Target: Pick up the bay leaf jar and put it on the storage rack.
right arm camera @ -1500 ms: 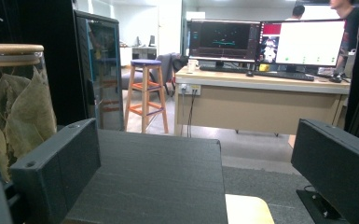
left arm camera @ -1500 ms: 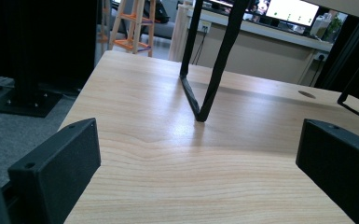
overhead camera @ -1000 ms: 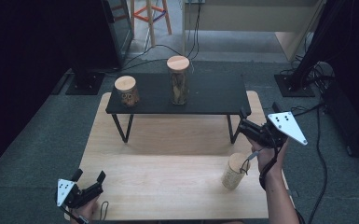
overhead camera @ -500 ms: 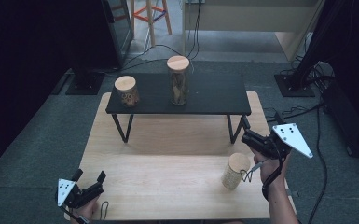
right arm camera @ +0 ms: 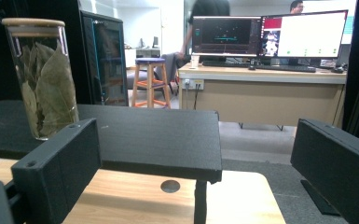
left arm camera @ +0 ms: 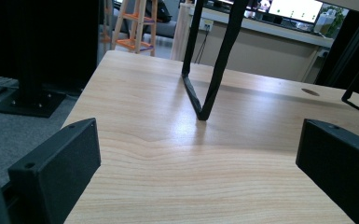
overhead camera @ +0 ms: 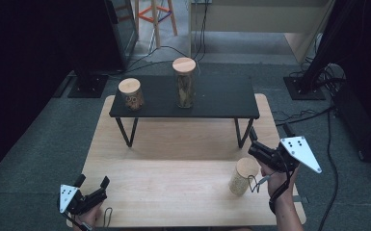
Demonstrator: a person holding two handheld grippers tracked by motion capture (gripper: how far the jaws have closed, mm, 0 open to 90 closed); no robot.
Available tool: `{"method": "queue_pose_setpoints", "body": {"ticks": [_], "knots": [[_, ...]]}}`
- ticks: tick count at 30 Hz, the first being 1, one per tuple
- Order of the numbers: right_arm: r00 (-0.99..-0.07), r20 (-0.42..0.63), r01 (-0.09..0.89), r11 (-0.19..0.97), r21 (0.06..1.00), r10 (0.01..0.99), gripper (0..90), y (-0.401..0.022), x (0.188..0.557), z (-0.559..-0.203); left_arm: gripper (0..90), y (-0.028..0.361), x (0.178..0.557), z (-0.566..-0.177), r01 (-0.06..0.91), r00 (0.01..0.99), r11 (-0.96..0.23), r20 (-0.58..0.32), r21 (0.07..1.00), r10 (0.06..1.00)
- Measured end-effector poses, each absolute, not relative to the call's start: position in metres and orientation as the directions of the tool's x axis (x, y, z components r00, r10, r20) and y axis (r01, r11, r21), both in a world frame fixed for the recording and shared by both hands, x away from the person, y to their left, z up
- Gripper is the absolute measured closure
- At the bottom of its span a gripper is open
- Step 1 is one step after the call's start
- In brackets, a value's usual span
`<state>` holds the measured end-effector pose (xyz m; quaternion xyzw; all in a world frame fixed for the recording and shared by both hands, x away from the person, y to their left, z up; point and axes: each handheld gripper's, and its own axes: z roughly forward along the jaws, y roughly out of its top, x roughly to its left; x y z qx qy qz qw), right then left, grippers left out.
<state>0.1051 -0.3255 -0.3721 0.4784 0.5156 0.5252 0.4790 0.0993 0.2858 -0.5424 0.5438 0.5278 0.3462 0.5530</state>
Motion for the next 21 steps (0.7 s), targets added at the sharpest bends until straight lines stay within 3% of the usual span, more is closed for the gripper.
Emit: {"method": "queue_pose_setpoints", "body": {"ticks": [21], "knots": [[-0.100, 0.022, 0.005, -0.021, 1.000, 0.995, 1.3, -0.321, 0.091, -0.390, 0.0, 0.286, 0.099, -0.543, 0.189, 0.204, 0.168, -0.206, 0.967, 0.957]]}}
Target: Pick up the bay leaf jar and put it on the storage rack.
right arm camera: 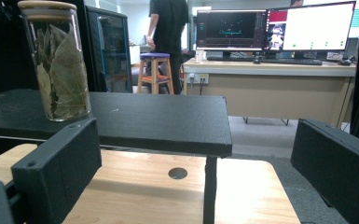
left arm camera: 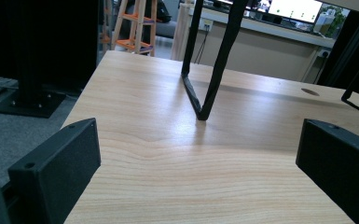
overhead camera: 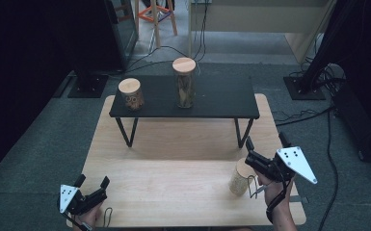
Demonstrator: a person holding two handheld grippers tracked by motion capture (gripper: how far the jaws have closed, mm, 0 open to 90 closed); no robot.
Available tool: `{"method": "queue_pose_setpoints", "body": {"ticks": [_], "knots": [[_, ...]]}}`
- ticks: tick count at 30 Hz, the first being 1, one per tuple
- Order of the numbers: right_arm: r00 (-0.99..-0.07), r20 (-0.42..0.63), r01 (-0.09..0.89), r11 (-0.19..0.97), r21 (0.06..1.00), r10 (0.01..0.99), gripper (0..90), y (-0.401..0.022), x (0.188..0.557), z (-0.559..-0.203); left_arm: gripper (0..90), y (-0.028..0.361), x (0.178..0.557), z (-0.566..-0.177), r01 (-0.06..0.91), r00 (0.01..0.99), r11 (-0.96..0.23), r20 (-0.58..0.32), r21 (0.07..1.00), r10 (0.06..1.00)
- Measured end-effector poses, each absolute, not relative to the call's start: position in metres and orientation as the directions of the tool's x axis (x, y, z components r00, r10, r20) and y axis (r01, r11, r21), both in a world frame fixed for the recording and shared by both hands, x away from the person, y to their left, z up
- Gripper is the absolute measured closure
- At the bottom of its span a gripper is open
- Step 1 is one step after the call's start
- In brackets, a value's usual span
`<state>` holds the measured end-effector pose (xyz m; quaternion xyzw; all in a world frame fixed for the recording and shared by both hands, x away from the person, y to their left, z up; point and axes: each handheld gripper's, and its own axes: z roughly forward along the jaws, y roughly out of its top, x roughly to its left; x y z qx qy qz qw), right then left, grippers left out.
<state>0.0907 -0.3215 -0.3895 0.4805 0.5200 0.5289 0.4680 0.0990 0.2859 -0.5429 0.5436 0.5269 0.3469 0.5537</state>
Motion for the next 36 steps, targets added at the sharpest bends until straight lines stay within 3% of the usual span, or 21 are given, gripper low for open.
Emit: {"method": "queue_pose_setpoints", "body": {"ticks": [36], "knots": [[-0.144, 0.024, 0.015, -0.022, 1.000, 0.989, 1.3, -0.325, 0.078, -0.424, 0.0, 0.285, 0.099, -0.543, 0.188, 0.203, 0.168, -0.206, 0.968, 0.957]]}}
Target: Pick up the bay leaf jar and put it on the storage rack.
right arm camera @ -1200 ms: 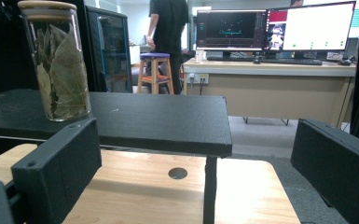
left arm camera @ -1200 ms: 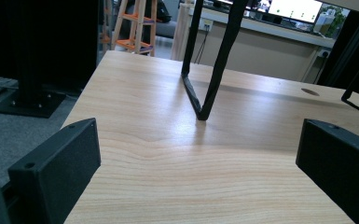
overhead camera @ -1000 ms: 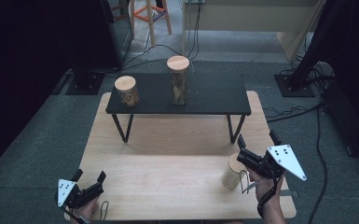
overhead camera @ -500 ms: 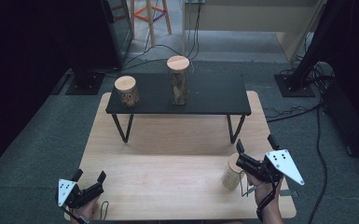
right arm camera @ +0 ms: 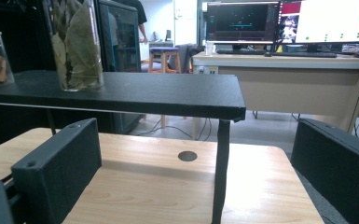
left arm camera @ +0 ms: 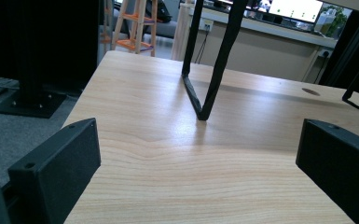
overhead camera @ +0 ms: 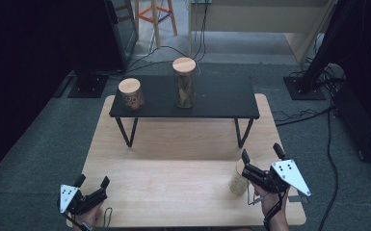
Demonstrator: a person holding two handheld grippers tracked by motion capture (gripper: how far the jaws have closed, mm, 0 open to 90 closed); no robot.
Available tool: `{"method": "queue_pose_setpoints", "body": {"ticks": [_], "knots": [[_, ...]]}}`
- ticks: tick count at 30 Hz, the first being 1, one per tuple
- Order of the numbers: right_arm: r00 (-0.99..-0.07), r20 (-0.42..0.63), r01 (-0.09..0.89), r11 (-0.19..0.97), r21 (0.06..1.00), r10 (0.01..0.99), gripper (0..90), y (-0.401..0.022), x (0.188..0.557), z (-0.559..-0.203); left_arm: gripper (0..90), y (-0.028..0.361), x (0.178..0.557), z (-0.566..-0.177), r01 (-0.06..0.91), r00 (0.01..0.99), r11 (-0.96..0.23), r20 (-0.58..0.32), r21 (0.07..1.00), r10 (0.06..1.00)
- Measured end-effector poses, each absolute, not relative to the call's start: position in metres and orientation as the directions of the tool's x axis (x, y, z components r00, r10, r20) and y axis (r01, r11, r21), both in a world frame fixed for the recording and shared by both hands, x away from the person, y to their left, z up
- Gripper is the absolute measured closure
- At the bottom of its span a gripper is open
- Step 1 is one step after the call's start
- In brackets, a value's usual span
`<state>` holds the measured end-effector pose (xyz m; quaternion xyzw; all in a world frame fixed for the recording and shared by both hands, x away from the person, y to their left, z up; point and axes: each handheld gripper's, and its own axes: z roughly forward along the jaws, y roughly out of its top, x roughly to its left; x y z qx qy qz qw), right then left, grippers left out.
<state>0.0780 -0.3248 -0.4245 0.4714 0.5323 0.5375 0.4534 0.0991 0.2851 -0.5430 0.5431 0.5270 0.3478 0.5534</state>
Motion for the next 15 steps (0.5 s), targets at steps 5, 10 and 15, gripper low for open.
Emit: {"method": "queue_pose_setpoints", "body": {"ticks": [5, 10, 15], "knots": [[-0.161, 0.022, 0.016, -0.019, 1.000, 0.987, 1.3, -0.326, 0.073, -0.429, 0.0, 0.285, 0.099, -0.543, 0.188, 0.203, 0.166, -0.204, 0.968, 0.958], [-0.163, 0.024, 0.017, -0.021, 1.000, 0.986, 1.3, -0.329, 0.067, -0.431, 0.0, 0.285, 0.099, -0.543, 0.188, 0.203, 0.164, -0.201, 0.968, 0.958], [-0.161, 0.026, 0.020, -0.023, 1.000, 0.987, 1.3, -0.334, 0.060, -0.431, 0.0, 0.284, 0.099, -0.543, 0.187, 0.201, 0.163, -0.200, 0.969, 0.959]]}}
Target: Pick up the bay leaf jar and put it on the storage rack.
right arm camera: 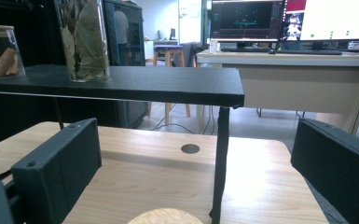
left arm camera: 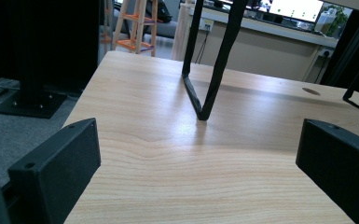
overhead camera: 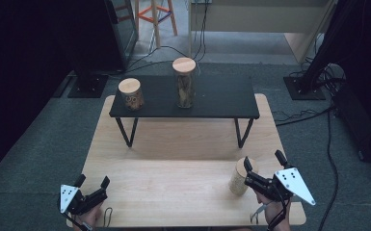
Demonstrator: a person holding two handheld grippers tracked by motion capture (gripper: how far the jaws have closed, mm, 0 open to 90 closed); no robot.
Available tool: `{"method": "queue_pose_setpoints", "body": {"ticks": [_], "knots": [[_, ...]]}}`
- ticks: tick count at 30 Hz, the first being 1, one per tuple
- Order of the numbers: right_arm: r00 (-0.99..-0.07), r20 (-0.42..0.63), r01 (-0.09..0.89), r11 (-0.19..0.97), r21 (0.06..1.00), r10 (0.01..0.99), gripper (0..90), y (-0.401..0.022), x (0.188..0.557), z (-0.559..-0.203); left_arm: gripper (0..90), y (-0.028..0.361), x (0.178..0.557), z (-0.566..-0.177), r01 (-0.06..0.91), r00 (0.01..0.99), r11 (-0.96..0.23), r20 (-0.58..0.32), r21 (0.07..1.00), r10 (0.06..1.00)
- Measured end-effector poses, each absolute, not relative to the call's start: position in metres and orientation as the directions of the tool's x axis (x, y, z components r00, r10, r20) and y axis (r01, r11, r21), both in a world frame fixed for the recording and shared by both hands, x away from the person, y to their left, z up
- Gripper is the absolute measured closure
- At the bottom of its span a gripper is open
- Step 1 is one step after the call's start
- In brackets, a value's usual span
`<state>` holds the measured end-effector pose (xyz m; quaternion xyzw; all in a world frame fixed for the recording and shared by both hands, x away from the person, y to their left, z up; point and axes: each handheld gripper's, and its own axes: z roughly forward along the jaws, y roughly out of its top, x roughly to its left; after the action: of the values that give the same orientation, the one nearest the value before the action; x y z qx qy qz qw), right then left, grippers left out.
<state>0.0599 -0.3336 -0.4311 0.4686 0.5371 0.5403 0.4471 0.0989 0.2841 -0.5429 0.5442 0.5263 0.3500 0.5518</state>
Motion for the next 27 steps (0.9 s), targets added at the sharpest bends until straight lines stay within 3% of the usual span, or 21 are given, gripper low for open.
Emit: {"method": "queue_pose_setpoints", "body": {"ticks": [27], "knots": [[-0.166, 0.001, 0.029, 0.004, 1.000, 0.986, 1.3, -0.340, 0.046, -0.455, 0.0, 0.284, 0.098, -0.543, 0.185, 0.199, 0.162, -0.198, 0.969, 0.960]]}}
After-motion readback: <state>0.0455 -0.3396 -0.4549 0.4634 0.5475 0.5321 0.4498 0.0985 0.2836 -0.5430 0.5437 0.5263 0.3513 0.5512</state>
